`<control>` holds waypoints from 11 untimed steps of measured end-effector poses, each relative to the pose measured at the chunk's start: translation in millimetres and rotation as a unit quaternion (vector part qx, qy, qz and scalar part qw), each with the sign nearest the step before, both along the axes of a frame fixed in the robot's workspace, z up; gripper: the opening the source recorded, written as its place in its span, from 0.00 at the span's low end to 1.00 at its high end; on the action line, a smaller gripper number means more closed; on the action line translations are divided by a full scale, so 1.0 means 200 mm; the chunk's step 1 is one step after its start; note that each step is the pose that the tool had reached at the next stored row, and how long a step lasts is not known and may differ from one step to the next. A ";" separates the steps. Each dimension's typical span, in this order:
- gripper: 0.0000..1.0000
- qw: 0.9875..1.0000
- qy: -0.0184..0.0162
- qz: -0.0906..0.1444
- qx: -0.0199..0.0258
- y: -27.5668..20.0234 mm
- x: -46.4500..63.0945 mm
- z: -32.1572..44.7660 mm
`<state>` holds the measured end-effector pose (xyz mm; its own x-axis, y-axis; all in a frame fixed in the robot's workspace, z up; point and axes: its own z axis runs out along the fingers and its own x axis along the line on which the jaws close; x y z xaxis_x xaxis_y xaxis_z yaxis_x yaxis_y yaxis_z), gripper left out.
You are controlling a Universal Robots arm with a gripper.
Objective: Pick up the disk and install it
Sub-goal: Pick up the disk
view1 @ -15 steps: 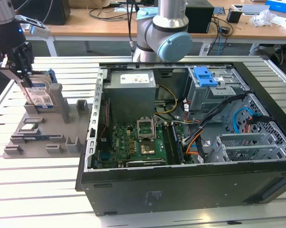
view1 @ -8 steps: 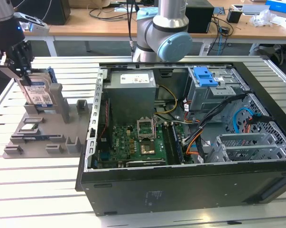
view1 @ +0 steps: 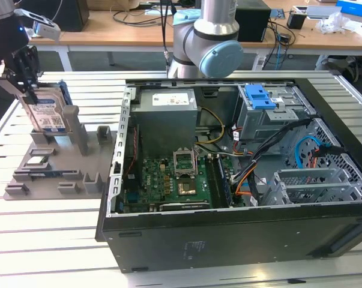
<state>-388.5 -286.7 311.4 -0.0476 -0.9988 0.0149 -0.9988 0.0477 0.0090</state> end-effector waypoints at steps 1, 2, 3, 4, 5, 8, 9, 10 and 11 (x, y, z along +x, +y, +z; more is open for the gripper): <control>0.37 1.000 0.000 0.000 0.000 0.000 0.00 0.005; 0.37 1.000 0.000 0.000 0.000 0.000 0.00 0.010; 0.37 1.000 0.000 0.000 0.000 0.000 0.00 0.017; 0.37 1.000 0.000 0.000 0.000 0.000 0.00 0.023; 0.37 1.000 0.000 0.000 0.000 0.000 0.00 0.028; 0.37 1.000 0.000 0.000 0.000 0.000 0.00 0.061; 0.37 1.000 0.000 0.000 0.000 0.000 0.00 0.076; 0.37 1.000 0.000 0.000 0.000 0.000 0.00 0.088; 0.37 1.000 0.000 0.000 0.000 0.001 0.00 0.109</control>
<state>-388.4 -286.4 333.2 -0.0474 -0.9988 0.0148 -0.9988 0.0475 0.0089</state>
